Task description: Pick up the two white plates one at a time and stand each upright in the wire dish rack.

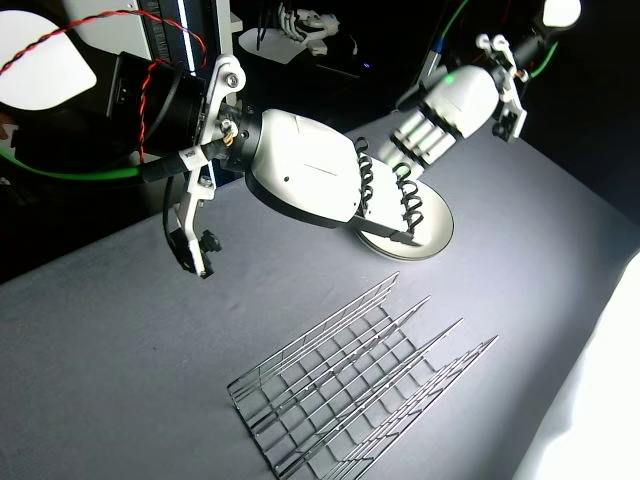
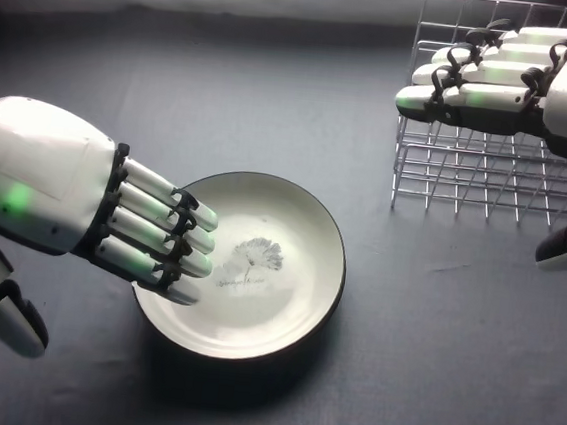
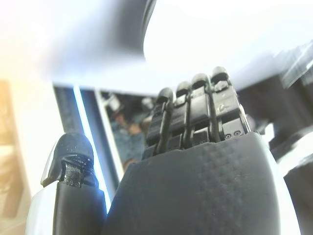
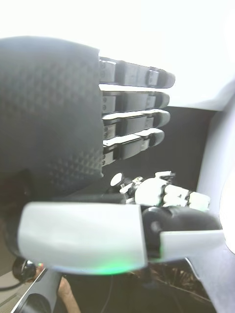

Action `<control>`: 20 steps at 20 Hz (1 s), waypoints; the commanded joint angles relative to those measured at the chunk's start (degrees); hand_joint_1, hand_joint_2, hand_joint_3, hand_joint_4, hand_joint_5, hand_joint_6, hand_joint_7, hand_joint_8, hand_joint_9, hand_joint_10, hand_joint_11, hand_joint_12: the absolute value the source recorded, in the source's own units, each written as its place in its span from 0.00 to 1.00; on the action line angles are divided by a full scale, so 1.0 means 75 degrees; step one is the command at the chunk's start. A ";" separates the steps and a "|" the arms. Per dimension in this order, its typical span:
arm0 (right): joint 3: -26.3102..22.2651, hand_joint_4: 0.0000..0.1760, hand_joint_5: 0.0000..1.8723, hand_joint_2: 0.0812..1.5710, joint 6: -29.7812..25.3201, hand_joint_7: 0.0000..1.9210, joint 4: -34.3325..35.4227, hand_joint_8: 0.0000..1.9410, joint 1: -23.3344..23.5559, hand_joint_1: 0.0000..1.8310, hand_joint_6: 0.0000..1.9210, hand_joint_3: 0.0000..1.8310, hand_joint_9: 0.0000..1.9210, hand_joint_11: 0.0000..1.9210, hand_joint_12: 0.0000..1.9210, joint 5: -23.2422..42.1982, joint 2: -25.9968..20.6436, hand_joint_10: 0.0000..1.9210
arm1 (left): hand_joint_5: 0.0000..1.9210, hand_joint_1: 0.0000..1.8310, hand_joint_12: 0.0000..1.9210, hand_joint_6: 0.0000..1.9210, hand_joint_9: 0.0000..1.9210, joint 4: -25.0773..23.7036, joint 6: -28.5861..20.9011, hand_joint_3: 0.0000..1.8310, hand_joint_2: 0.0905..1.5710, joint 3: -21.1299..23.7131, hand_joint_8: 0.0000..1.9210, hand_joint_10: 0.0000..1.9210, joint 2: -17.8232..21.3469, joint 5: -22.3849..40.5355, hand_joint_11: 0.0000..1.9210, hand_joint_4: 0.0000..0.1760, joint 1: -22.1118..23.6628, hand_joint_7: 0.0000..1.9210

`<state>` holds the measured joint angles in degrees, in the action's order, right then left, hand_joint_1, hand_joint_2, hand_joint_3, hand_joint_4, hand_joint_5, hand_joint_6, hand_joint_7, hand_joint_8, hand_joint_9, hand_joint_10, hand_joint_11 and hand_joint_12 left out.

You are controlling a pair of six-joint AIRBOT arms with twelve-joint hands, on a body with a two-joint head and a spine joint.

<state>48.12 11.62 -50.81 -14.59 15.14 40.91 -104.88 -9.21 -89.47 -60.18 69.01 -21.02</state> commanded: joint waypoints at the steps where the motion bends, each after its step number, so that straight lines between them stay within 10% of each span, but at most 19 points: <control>1: 0.0017 0.00 0.05 0.52 -0.0023 0.02 0.0171 0.00 0.0034 0.63 0.01 0.00 0.02 0.00 0.30 0.0610 -0.0037 0.01 | 0.03 0.00 0.00 0.00 0.00 0.0573 -0.0014 0.00 0.75 -0.0103 0.00 0.00 -0.0055 0.0344 0.00 0.00 0.0019 0.00; 9: 0.0020 0.00 0.10 0.55 -0.0012 0.11 -0.0315 0.00 -0.0113 0.61 0.00 0.00 0.10 0.00 0.47 0.1158 -0.0131 0.01 | 0.02 0.00 0.00 0.00 0.00 0.0254 0.0040 0.00 0.73 -0.0744 0.00 0.00 -0.0351 0.0556 0.00 0.00 -0.0106 0.00; 20: 0.0147 0.00 0.12 0.58 0.0003 0.11 -0.0515 0.00 -0.0153 0.64 0.00 0.00 0.11 0.00 0.47 0.1469 -0.0245 0.00 | 0.00 0.00 0.00 0.00 0.00 0.0255 0.0132 0.00 0.72 -0.1170 0.00 0.00 -0.0608 0.0520 0.00 0.00 -0.0345 0.00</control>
<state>49.32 11.66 -56.49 -16.03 21.23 39.38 -106.94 -8.34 -97.97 -65.01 71.05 -23.83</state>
